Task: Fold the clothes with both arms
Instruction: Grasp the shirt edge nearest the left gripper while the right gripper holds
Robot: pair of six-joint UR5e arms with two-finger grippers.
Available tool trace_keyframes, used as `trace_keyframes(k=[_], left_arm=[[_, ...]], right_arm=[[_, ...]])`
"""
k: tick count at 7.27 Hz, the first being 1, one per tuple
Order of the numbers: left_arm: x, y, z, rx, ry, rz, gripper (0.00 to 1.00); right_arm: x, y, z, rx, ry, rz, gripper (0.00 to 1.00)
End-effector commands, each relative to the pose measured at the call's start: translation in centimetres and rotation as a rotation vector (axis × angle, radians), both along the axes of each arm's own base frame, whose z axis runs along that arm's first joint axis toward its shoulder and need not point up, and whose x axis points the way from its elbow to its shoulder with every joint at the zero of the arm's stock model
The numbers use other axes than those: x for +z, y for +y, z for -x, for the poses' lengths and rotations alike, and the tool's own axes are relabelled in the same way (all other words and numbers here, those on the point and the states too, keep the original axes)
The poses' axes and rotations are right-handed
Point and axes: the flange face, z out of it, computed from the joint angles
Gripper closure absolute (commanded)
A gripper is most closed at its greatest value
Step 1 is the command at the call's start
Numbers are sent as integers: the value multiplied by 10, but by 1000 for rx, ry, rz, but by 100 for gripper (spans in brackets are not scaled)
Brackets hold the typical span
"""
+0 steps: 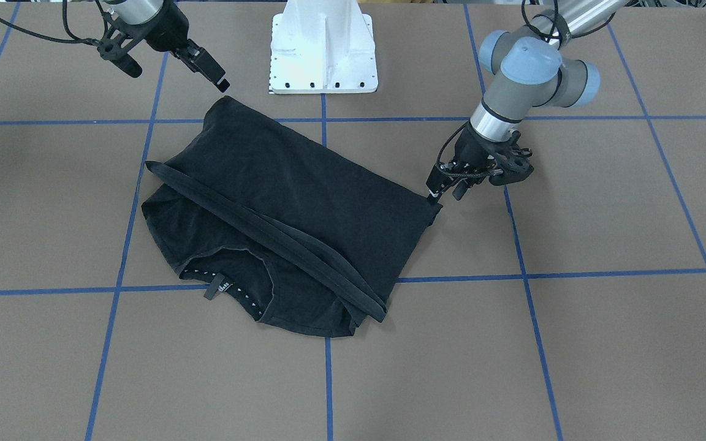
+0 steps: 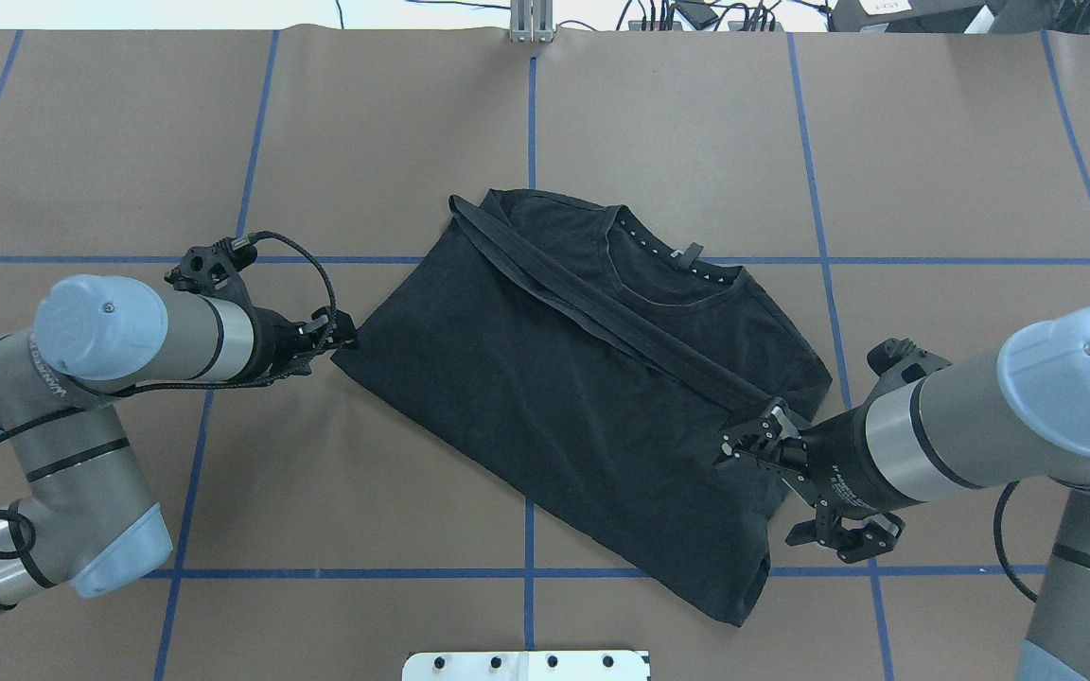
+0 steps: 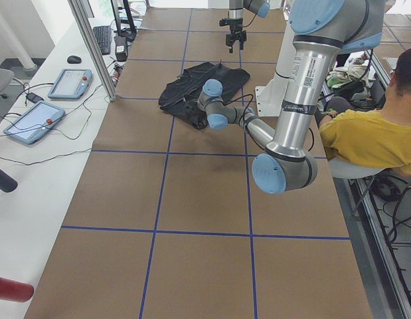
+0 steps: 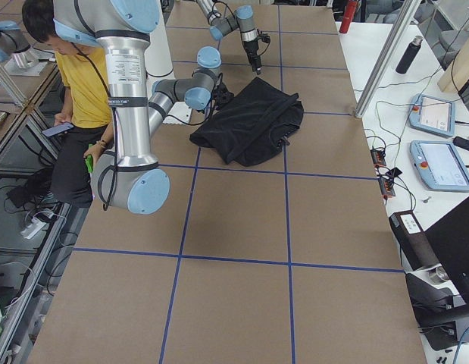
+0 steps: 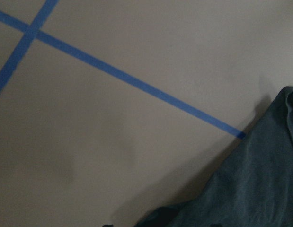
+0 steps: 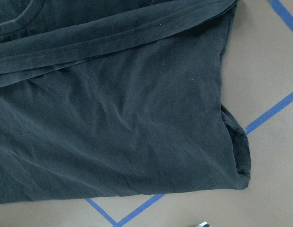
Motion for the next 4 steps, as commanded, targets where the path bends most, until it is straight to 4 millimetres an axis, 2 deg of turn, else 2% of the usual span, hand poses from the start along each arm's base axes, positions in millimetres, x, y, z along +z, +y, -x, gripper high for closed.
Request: trace_keyframes(k=[1, 3, 4], left_arm=[[2, 3, -22, 6, -15, -4, 26], [8, -4, -33, 5, -32, 3, 30], [8, -4, -33, 5, -32, 3, 43]], right_arm=[[4, -3, 1, 3, 10, -4, 0], [7, -5, 0, 7, 17, 0, 0], [9, -4, 1, 4, 21, 2, 0]])
